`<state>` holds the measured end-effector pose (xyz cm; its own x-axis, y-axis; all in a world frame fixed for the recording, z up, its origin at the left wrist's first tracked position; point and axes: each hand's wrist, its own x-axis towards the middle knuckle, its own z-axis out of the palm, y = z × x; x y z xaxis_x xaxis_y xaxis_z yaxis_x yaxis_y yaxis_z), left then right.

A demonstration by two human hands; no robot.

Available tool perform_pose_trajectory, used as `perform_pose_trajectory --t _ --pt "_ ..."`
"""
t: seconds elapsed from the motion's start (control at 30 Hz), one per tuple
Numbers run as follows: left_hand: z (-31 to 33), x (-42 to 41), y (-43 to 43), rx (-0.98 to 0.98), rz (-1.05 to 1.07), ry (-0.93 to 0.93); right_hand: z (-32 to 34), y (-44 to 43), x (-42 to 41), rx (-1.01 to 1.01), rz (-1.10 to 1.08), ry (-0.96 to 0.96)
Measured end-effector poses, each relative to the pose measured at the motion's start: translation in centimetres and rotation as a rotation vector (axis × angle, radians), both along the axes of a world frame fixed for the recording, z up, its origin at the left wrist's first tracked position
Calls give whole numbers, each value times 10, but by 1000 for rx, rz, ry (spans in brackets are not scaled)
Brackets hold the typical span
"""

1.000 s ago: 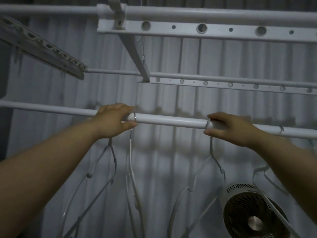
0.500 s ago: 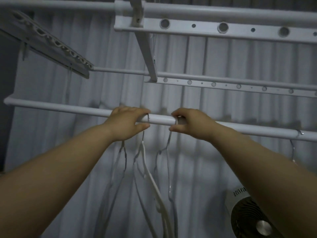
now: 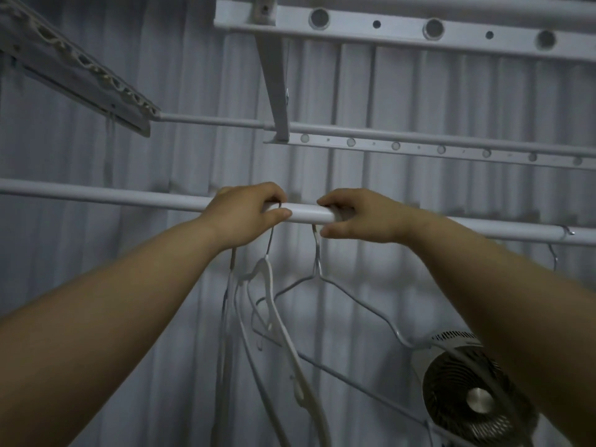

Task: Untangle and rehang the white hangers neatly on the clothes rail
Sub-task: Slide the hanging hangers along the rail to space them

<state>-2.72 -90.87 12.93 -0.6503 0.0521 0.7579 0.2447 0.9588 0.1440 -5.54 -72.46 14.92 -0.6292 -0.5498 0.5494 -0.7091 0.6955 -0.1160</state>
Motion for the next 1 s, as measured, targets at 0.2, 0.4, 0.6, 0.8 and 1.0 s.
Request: perform_pose_trajectory --t 0.2,0.4,0.6,0.8,1.0 --pt "-1 -6 -4 5 -31 12 -5 -5 -3 -5 -71 84" --pt "-3 -6 -11 11 -60 23 -22 -11 0 -152 -155 212" --pt "-8 -8 -15 33 -66 57 -58 -3 14 -385 -133 412" --pt "-11 -6 -20 35 -82 66 -61 -6 14 -248 -158 376" --pt "-5 0 -8 3 -97 100 -51 43 28 -147 -325 445"
